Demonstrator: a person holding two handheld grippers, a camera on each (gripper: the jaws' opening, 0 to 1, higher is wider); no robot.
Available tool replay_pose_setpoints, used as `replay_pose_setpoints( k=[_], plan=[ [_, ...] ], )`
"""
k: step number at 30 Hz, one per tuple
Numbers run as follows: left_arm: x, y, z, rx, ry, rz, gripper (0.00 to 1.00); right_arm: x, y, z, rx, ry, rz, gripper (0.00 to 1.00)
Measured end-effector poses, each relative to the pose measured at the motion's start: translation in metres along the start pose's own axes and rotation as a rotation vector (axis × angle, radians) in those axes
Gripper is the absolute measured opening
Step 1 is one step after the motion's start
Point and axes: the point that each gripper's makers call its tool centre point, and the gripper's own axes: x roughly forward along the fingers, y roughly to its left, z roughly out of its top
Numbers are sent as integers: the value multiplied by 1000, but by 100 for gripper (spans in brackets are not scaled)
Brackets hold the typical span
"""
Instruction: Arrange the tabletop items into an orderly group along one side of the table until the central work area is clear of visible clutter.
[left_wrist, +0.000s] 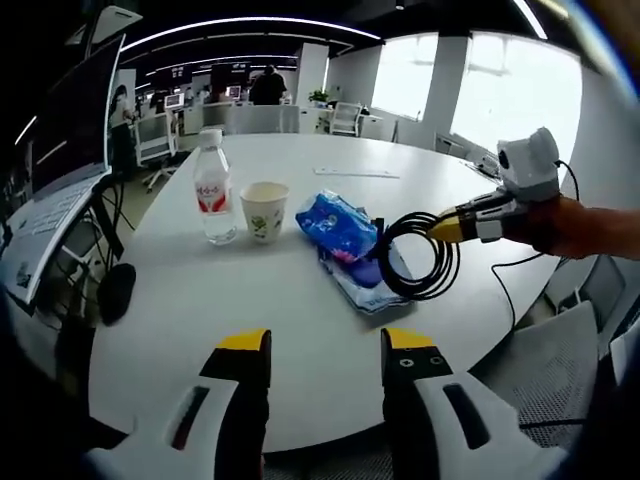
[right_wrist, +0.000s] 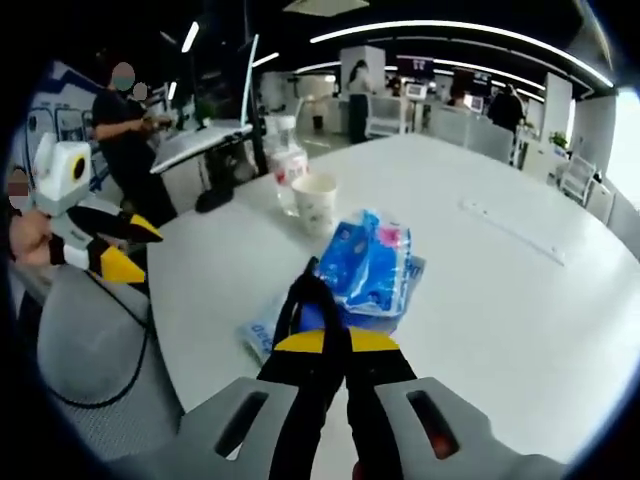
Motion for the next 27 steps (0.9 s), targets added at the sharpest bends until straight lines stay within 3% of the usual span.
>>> replay_pose_setpoints(
  k=[13, 27],
  plan=[
    [6, -8, 1, 17, 6, -21, 43, -23, -21, -1, 48, -30, -62, 3],
    [13, -20, 2, 23, 10, -41, 43, -54, -68, -12, 149, -57, -160, 3]
  ],
)
